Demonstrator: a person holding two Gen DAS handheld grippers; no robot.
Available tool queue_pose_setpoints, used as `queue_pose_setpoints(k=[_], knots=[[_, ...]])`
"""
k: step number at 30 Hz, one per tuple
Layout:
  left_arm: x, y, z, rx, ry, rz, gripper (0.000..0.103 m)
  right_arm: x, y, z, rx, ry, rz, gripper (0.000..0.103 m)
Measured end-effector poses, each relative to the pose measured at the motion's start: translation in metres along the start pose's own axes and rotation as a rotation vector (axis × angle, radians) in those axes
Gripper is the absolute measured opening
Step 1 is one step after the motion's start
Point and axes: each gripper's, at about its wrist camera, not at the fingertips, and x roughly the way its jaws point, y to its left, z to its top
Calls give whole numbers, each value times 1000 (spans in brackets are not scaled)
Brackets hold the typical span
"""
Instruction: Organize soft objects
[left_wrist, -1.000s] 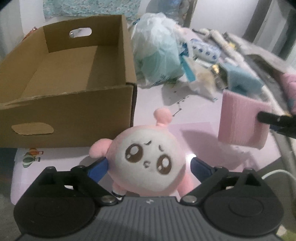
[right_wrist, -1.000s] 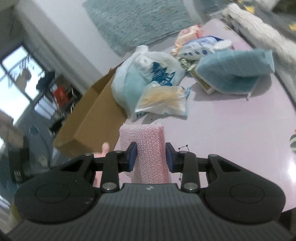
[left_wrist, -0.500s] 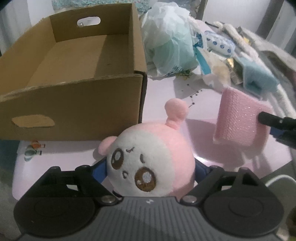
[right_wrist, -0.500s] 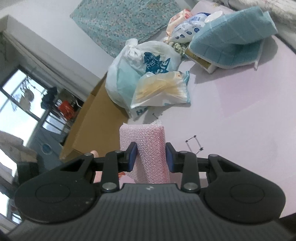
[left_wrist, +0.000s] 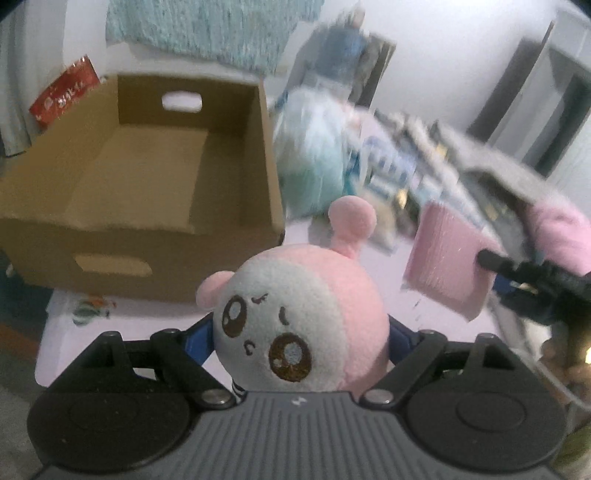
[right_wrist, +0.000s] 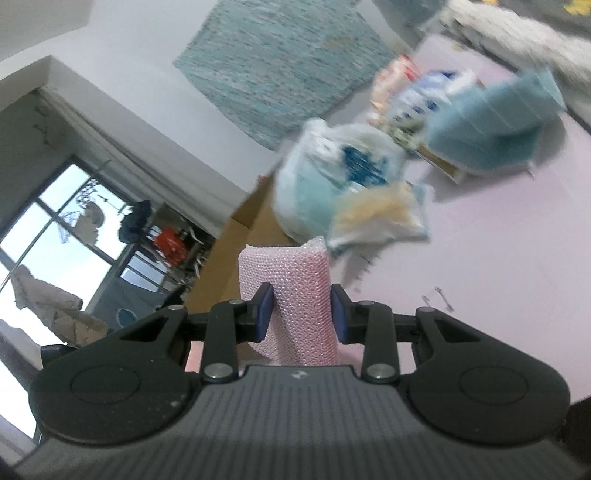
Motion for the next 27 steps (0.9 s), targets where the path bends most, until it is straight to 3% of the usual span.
queue_pose_setpoints(k=[3,8,14,18,22,27], knots=[[-27,6,13,-17,-70,-26,89,-2,23,13,-38,-21,57,32],[-63,20,56,-49,-175,0,90,19,71,46,-117,-39,176,32],[-65,52,132,-52,-266,206,90,91,132,94,-188,7,280,32],[-21,71,193,-20,-234,353,90,168,163,127,-235,68,250,32],[52,92,246,42,-149,510,90,258,177,155,-277,136,127,32],[147,127,289,60,-4,606,90,359,175,169,-329,235,-44,32]])
